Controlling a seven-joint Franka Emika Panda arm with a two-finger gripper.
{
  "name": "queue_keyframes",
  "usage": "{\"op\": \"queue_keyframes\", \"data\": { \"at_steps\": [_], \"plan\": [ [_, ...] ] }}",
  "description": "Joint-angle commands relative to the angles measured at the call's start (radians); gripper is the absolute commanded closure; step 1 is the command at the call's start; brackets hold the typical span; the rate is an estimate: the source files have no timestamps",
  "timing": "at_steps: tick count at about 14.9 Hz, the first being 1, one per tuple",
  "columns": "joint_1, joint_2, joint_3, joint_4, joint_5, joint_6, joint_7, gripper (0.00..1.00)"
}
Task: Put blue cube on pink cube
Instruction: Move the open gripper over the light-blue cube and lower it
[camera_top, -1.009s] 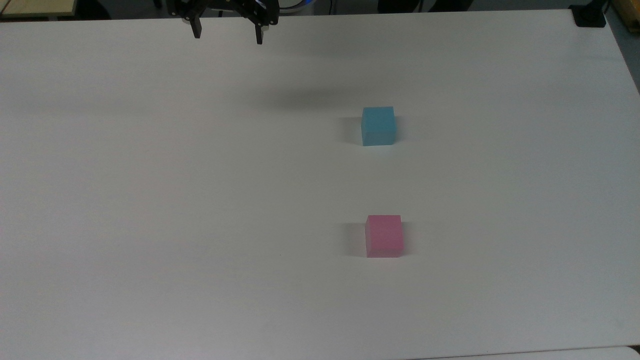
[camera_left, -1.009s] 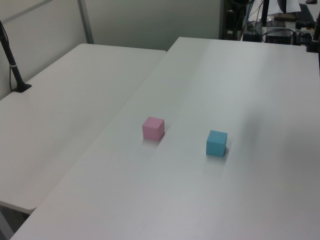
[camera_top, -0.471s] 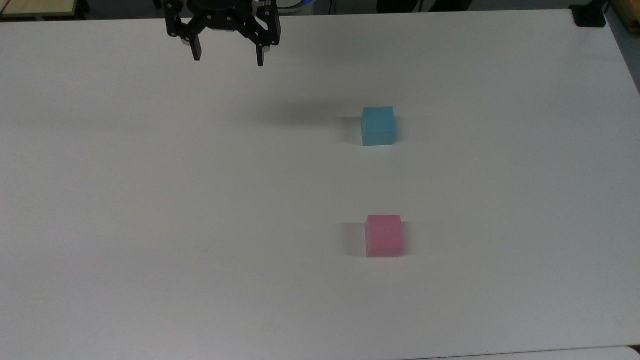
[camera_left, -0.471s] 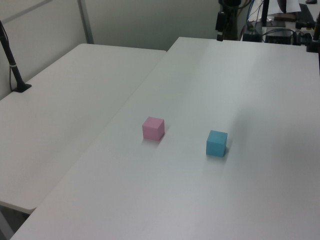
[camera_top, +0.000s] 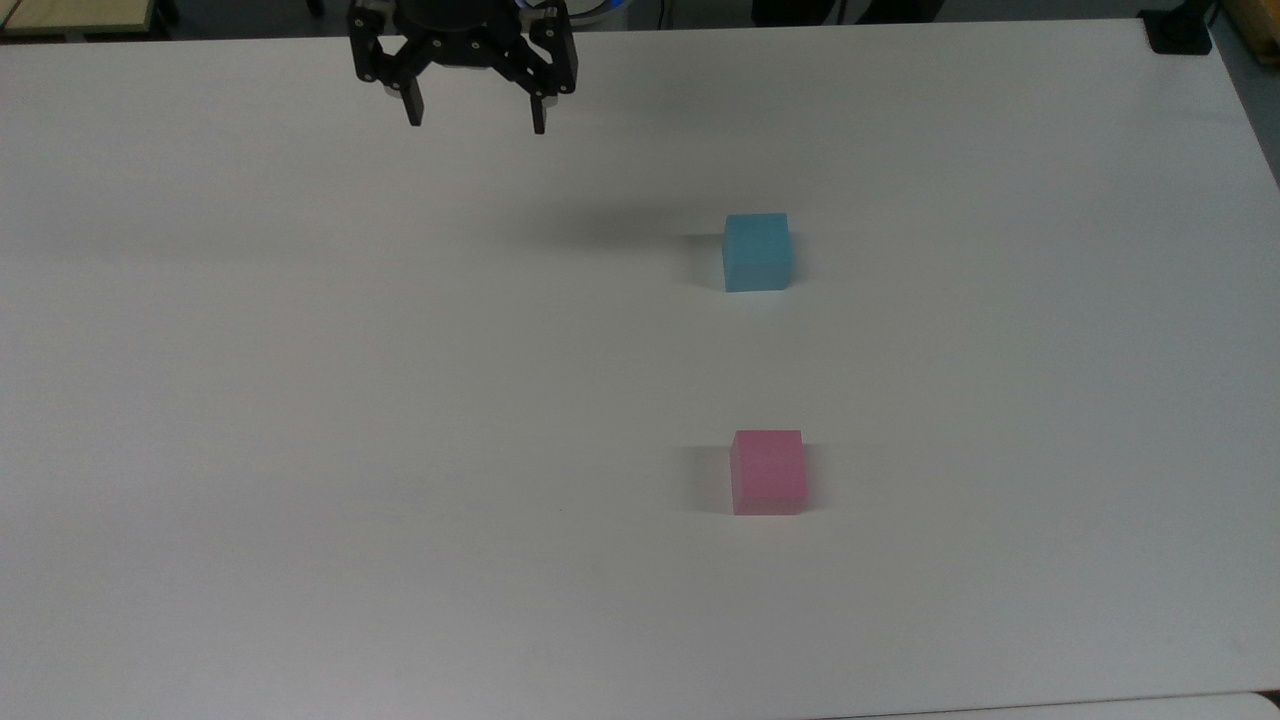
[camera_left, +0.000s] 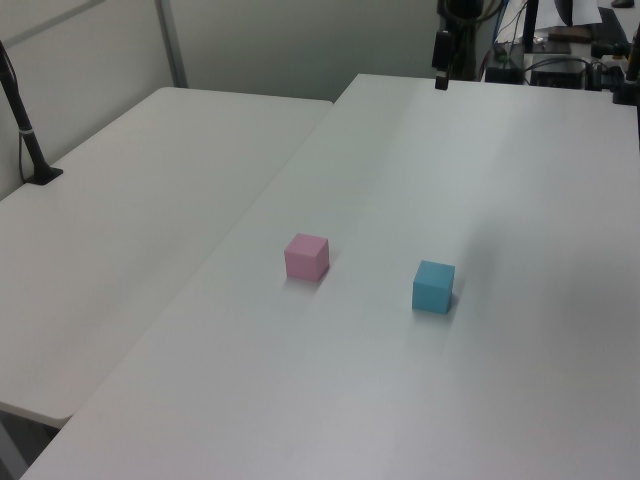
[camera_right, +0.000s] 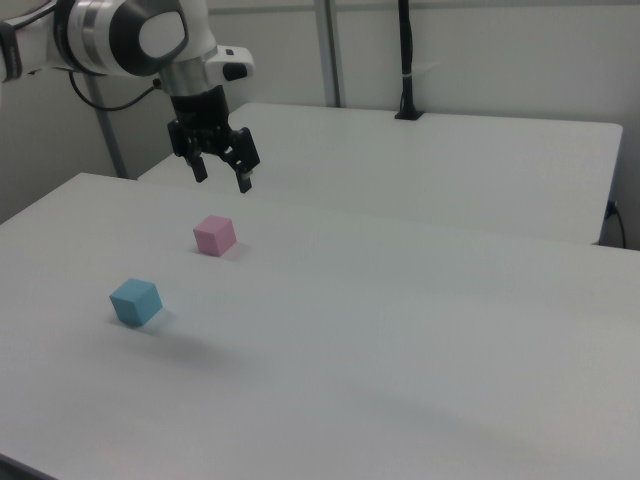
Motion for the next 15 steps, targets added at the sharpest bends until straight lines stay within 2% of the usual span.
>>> {"op": "queue_keyframes", "data": {
  "at_steps": [1,4,6,8,10,12,15],
  "plan": [
    [0.051,-0.006,0.044,-0.020,0.020,-0.015,-0.011,0.00],
    [0.134,-0.002,0.063,-0.074,0.020,-0.006,-0.007,0.00],
    [0.139,0.004,0.127,-0.082,0.037,0.002,0.004,0.00],
    [0.174,0.037,0.164,-0.098,0.061,0.072,0.063,0.00],
    [0.218,0.081,0.164,-0.115,0.057,0.154,0.120,0.00],
    [0.264,0.132,0.164,-0.114,0.046,0.162,0.122,0.00],
    [0.269,0.187,0.164,-0.141,0.000,0.163,0.113,0.00]
  ]
}}
